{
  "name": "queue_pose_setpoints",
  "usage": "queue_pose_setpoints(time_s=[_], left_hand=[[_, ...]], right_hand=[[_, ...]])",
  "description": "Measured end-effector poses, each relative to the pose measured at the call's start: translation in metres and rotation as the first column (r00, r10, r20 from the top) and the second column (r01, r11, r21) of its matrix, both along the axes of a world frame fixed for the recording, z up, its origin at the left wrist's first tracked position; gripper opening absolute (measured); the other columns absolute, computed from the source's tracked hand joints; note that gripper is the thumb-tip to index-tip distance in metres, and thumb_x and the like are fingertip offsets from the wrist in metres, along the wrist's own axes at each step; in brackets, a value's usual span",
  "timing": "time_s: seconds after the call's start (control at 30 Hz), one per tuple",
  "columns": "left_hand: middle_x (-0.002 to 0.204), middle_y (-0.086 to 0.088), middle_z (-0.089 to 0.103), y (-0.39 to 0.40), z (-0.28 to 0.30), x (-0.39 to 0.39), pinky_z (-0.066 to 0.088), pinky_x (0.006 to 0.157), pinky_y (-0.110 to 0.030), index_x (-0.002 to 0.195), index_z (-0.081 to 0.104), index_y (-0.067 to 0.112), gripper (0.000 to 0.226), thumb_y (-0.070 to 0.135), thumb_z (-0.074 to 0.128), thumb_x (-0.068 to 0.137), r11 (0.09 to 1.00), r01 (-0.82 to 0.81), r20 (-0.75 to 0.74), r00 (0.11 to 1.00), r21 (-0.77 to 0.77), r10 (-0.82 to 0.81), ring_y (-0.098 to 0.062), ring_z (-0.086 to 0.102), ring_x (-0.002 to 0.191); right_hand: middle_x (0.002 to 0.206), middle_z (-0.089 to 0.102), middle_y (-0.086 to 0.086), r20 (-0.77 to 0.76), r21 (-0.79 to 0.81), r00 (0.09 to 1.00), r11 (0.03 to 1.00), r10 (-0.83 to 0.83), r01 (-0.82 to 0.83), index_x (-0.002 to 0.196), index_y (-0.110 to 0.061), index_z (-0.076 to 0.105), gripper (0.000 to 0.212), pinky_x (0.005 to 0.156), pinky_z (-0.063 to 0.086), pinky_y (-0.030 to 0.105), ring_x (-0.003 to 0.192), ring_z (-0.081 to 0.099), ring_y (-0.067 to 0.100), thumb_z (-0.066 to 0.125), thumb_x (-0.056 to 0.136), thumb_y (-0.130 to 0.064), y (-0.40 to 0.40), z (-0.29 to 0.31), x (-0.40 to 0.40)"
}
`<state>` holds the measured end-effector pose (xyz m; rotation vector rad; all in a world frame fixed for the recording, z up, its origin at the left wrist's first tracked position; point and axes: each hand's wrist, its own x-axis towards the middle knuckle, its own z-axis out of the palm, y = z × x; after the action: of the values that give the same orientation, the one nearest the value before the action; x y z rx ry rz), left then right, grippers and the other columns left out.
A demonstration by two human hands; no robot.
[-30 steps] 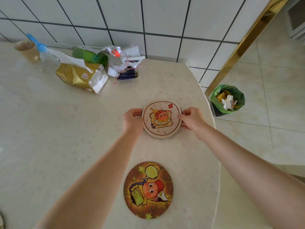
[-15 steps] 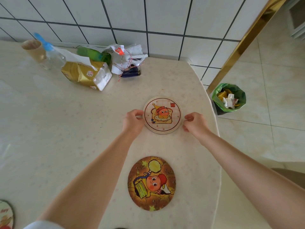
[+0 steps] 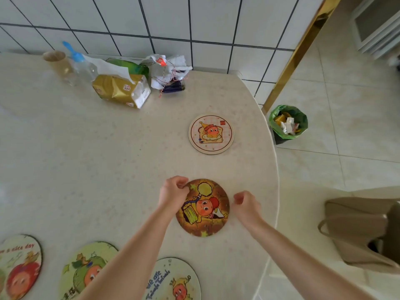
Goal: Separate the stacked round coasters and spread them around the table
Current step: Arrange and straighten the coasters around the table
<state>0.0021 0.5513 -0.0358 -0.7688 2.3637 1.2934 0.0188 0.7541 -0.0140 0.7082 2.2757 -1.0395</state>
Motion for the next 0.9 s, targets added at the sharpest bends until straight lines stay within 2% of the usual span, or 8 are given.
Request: queue_pose_setpoints(time_s=[0.07, 0.2, 0.37, 0.47, 0.57, 0.67, 0.83, 0.9], left_hand=[[0.118, -0.001, 0.066, 0.002, 0.001, 0.005, 0.050, 0.084, -0.027, 0.120, 0.064, 0.015, 0.036, 0.007, 0.059, 0.086, 0.999, 0.039, 0.001, 0.999, -0.028, -0.039, -0.014, 0.059, 0.101], [0.122, -0.003, 0.062, 0.005, 0.002, 0.014, 0.045, 0.078, -0.025, 0.122, 0.060, 0.016, 0.039, 0.008, 0.057, 0.084, 0.999, 0.018, -0.009, 1.000, -0.041, -0.018, -0.013, 0.056, 0.104], [0.119, -0.001, 0.064, 0.007, 0.006, 0.022, 0.049, 0.080, -0.029, 0.120, 0.061, 0.016, 0.039, 0.007, 0.057, 0.082, 0.996, -0.086, 0.007, 0.996, -0.031, 0.086, -0.014, 0.057, 0.098], [0.112, -0.003, 0.067, 0.006, 0.006, 0.030, 0.053, 0.087, -0.035, 0.114, 0.063, 0.015, 0.034, 0.006, 0.058, 0.082, 0.975, -0.220, 0.023, 0.975, -0.009, 0.220, -0.021, 0.061, 0.099], [0.102, -0.003, 0.070, 0.008, 0.007, 0.042, 0.056, 0.074, -0.031, 0.105, 0.064, 0.017, 0.024, 0.006, 0.061, 0.083, 0.939, -0.340, 0.066, 0.939, 0.045, 0.337, -0.020, 0.065, 0.088], [0.094, -0.003, 0.070, 0.010, 0.007, 0.052, 0.056, 0.076, -0.033, 0.102, 0.067, 0.015, 0.021, 0.007, 0.063, 0.083, 0.932, -0.361, 0.092, 0.930, 0.045, 0.356, -0.023, 0.066, 0.087], [0.083, 0.003, 0.067, 0.015, 0.008, 0.065, 0.046, 0.059, -0.022, 0.093, 0.068, 0.018, 0.015, 0.008, 0.068, 0.081, 0.916, -0.391, 0.087, 0.919, 0.094, 0.384, -0.020, 0.064, 0.085], [0.087, 0.000, 0.068, 0.016, 0.009, 0.065, 0.049, 0.066, -0.026, 0.091, 0.067, 0.019, 0.014, 0.007, 0.067, 0.082, 0.912, -0.400, 0.072, 0.916, 0.097, 0.394, -0.022, 0.064, 0.088]], right_hand=[[0.119, 0.060, 0.008, 0.029, -0.030, 0.998, 0.998, -0.058, 0.059, 0.123, -0.009, 0.054, 0.039, 0.080, 0.044, 0.029, 0.105, 0.057, 0.023, 0.061, 0.084, -0.008, -0.006, -0.003, 0.020], [0.129, 0.050, 0.011, 0.154, -0.193, 0.953, 0.938, -0.259, 0.287, 0.137, -0.014, 0.037, 0.054, 0.076, 0.042, 0.033, 0.105, 0.051, 0.024, 0.057, 0.087, -0.008, -0.022, -0.006, 0.038], [0.106, 0.066, 0.010, 0.152, -0.231, 0.928, 0.901, -0.340, 0.368, 0.126, -0.006, 0.053, 0.040, 0.081, 0.056, 0.041, 0.094, 0.064, 0.026, 0.057, 0.087, -0.010, -0.025, -0.015, 0.032], [0.091, 0.068, 0.004, 0.051, -0.239, 0.947, 0.917, -0.317, 0.320, 0.109, -0.009, 0.063, 0.024, 0.071, 0.054, 0.037, 0.085, 0.065, 0.024, 0.057, 0.085, -0.007, -0.022, -0.012, 0.022], [0.099, 0.066, 0.005, -0.011, -0.225, 0.967, 0.943, -0.256, 0.247, 0.107, -0.013, 0.063, 0.023, 0.085, 0.057, 0.042, 0.096, 0.065, 0.026, 0.058, 0.085, -0.007, -0.019, -0.009, 0.011], [0.104, 0.069, 0.007, -0.041, -0.213, 0.983, 0.963, -0.179, 0.167, 0.109, -0.012, 0.066, 0.024, 0.087, 0.056, 0.039, 0.098, 0.066, 0.026, 0.060, 0.087, -0.008, -0.017, -0.010, 0.000], [0.109, 0.068, 0.012, -0.118, -0.172, 0.985, 0.980, -0.125, 0.103, 0.110, -0.009, 0.067, 0.028, 0.091, 0.055, 0.041, 0.102, 0.065, 0.028, 0.056, 0.087, 0.000, -0.015, -0.010, -0.019], [0.109, 0.068, 0.014, -0.132, -0.160, 0.985, 0.983, -0.109, 0.087, 0.108, -0.008, 0.067, 0.029, 0.091, 0.056, 0.043, 0.103, 0.065, 0.030, 0.054, 0.086, 0.005, -0.013, -0.010, -0.026]])
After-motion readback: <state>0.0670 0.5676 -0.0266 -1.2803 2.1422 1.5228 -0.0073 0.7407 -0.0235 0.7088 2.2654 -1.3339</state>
